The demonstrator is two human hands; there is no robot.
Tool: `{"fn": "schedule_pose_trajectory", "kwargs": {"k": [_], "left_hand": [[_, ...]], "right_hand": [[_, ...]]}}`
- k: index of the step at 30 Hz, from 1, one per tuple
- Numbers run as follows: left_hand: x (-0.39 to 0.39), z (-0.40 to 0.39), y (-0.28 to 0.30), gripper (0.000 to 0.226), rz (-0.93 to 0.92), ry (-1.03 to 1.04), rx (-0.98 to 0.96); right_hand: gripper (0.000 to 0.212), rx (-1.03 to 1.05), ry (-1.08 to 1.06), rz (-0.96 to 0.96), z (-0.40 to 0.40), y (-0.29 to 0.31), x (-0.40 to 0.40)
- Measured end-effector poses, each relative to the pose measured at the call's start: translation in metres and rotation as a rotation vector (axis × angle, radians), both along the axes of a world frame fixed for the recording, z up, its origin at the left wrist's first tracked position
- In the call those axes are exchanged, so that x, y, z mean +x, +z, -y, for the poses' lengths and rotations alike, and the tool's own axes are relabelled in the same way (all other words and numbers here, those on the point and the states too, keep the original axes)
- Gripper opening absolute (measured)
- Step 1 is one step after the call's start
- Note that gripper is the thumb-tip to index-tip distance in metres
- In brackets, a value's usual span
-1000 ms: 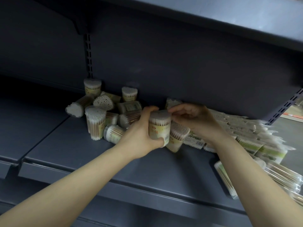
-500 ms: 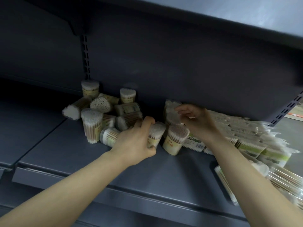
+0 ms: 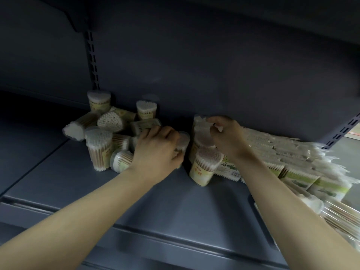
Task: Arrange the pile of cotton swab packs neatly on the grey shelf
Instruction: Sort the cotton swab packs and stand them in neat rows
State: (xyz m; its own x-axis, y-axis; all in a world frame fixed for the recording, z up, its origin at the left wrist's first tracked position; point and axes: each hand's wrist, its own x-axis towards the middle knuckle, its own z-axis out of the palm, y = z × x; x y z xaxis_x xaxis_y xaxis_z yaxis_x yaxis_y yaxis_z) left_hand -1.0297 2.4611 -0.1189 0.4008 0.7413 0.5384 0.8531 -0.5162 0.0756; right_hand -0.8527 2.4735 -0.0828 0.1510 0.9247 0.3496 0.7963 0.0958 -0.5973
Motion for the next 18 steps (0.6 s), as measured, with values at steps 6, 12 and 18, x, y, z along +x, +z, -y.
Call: {"fn": "schedule_pose_trajectory", "kwargs": {"k": [6, 12, 18], "left_hand": [[0.008, -0.007, 0.006, 0.04, -0.006, 0.012, -0.063], [0.003, -0.025, 0.005, 0.03, 0.088, -0.059, -0.105], [0.008, -0.038, 0.002, 0.033, 0.077, -0.151, -0.171]], "right_hand": [[0.036, -0.034, -0.005, 0.163, -0.016, -0.002, 0.0], [0.044, -0.138, 0.054, 0.318, -0.03, -0.007, 0.005], [0.042, -0.169, 0.078, 0.359, -0.033, -0.013, 0.006]]}}
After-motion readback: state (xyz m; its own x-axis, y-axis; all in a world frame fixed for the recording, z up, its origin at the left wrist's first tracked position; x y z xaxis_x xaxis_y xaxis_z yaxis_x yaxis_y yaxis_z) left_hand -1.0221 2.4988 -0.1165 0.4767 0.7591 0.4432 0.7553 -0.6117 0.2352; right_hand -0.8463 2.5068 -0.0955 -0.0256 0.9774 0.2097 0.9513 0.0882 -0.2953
